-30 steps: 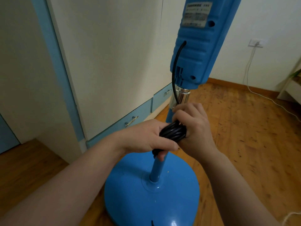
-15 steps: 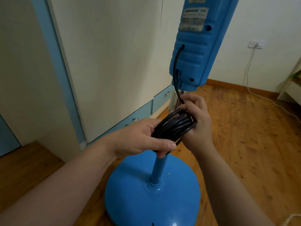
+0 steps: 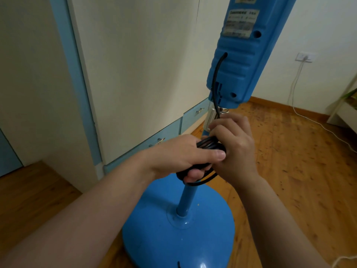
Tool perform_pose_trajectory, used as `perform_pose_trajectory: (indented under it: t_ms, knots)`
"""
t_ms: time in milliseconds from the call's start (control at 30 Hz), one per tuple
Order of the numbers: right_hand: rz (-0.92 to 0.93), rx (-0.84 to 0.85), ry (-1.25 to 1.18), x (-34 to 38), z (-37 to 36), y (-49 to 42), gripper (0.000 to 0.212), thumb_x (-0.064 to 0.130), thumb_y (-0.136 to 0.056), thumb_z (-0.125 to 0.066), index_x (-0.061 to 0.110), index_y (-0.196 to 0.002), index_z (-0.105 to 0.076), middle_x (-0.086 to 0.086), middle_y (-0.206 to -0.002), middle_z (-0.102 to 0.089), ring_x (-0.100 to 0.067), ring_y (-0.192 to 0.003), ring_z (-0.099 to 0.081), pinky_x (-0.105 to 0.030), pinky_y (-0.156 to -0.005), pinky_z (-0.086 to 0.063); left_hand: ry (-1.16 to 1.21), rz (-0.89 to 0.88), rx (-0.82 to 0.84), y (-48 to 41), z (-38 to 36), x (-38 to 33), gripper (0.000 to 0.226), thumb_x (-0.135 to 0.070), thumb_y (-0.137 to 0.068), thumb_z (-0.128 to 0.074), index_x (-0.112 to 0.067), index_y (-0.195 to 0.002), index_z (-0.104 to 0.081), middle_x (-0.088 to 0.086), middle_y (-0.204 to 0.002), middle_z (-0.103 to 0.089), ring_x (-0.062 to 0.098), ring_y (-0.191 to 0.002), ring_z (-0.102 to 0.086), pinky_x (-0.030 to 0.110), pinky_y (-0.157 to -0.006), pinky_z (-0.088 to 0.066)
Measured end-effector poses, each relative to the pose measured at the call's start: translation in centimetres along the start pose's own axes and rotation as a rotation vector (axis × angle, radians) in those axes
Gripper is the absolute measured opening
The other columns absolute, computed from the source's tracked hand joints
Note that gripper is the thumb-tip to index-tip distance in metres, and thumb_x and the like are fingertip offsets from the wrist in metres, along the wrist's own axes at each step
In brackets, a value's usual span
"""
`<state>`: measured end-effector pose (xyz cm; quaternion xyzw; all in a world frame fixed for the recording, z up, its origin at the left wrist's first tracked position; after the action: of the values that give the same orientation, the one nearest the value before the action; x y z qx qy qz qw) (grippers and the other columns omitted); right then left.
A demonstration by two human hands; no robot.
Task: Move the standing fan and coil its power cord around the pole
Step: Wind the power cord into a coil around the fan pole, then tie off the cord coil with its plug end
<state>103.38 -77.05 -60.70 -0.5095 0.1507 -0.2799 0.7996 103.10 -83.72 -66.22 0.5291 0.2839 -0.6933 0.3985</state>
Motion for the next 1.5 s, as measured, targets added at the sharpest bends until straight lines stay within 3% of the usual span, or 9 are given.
perform_pose_trajectory:
  t_ms: [200,400,500,700,800,967,1100,1267,1500]
  knots:
    - [-0.102,0.074,-0.185,-1.5,-0.1,1.2,0.046,0.027,-0.069,-0.054,0.000,-0.107,-0.055,-0.015,-0.134,-0.044,-0.029,-0.125,-0.041,-0.038,-0.101,-0.037,0.029,-0.106,0.059,0.7,-0.6,-0.2,0.041,-0.041,-0.085,-0.052,-0.019,-0.052,-0.045,-0.005,-0.040,-0.042,0.014,-0.040,-0.037,0.024,-0.049,-0.038]
    - [-0.138,0.285,-0.254,-1.7,-1.2,1.7,0.052,0.039,-0.078,-0.056,0.005,-0.117,-0.048,-0.009,-0.111,-0.058,-0.024,-0.102,-0.057,-0.038,-0.083,-0.050,0.029,-0.095,0.048,0.6,-0.4,0.8,0.036,-0.036,-0.088,-0.052,-0.014,-0.060,-0.057,0.000,-0.053,-0.065,0.015,-0.051,-0.058,0.023,-0.059,-0.047]
    - [-0.156,0.302,-0.202,-1.4,-1.3,1.9,0.054,0.035,-0.071,-0.055,0.006,-0.115,-0.049,-0.008,-0.103,-0.062,-0.022,-0.094,-0.061,-0.042,-0.073,-0.054,0.068,-0.070,0.021,0.5,-0.2,1.4,0.025,-0.029,-0.087,-0.055,-0.010,-0.071,-0.059,0.002,-0.057,-0.066,0.013,-0.046,-0.056,0.020,-0.052,-0.046]
    - [-0.240,0.184,-0.239,-2.2,-1.2,3.7,0.072,0.032,-0.072,-0.058,0.022,-0.136,-0.025,-0.014,-0.133,-0.045,-0.027,-0.122,-0.047,-0.031,-0.094,-0.042,0.046,-0.097,-0.086,-0.1,-0.9,2.4,0.026,-0.027,-0.089,-0.052,-0.014,-0.066,-0.051,-0.006,-0.045,-0.045,0.011,-0.042,-0.037,0.020,-0.044,-0.032]
    - [-0.329,0.127,-0.230,-3.5,-0.7,5.7,0.072,0.031,-0.076,-0.056,0.017,-0.138,-0.022,-0.014,-0.136,-0.041,-0.029,-0.123,-0.046,-0.040,-0.095,-0.045,0.034,-0.145,-0.196,-0.4,-1.2,2.9,0.030,-0.024,-0.092,-0.050,-0.015,-0.063,-0.049,-0.007,-0.044,-0.046,0.009,-0.042,-0.039,0.017,-0.044,-0.036]
    - [-0.522,0.145,-0.190,-5.4,-0.7,9.4,0.064,0.034,-0.082,-0.056,0.010,-0.136,-0.032,-0.008,-0.126,-0.050,-0.013,-0.112,-0.048,-0.029,-0.090,-0.044,0.004,-0.177,-0.430,-1.3,-1.8,4.0,0.038,-0.026,-0.092,-0.050,-0.001,-0.064,-0.051,0.003,-0.048,-0.048,0.013,-0.044,-0.043,0.026,-0.048,-0.039]
    - [-0.695,0.148,-0.212,-6.6,-1.3,12.8,0.055,0.028,-0.084,-0.060,0.012,-0.132,-0.039,-0.004,-0.118,-0.056,-0.011,-0.105,-0.052,-0.027,-0.085,-0.044,0.007,-0.166,-0.575,-1.8,-2.2,5.0,0.041,-0.030,-0.092,-0.049,-0.006,-0.058,-0.050,0.005,-0.049,-0.049,0.015,-0.045,-0.045,0.028,-0.051,-0.039]
    - [-0.816,0.225,-0.221,-7.0,-3.1,17.7,0.020,0.015,-0.084,-0.061,0.008,-0.104,-0.062,-0.002,-0.096,-0.066,-0.009,-0.085,-0.057,-0.032,-0.077,-0.050,0.049,-0.128,-0.699,-2.3,-2.1,5.8,0.036,-0.028,-0.092,-0.050,-0.013,-0.059,-0.050,0.002,-0.049,-0.049,0.014,-0.044,-0.046,0.027,-0.052,-0.041]
    - [-0.928,0.618,-0.168,-7.0,-6.4,27.8,0.008,0.018,-0.082,-0.060,0.012,-0.084,-0.065,-0.006,-0.086,-0.070,-0.023,-0.082,-0.063,-0.032,-0.072,-0.047,0.131,-0.134,-0.720,-3.2,-2.8,5.8,0.033,-0.029,-0.091,-0.051,-0.019,-0.059,-0.049,-0.008,-0.043,-0.050,0.010,-0.041,-0.046,0.022,-0.047,-0.040]
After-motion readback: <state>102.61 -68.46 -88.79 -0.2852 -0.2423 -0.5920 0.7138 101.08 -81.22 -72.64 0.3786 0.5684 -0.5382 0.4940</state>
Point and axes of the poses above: each hand's wrist, its own y-axis away from the middle knuckle, its own z-axis out of the back of the hand, x = y × z, the point moved 9 cm from there along -y, towards the middle knuckle
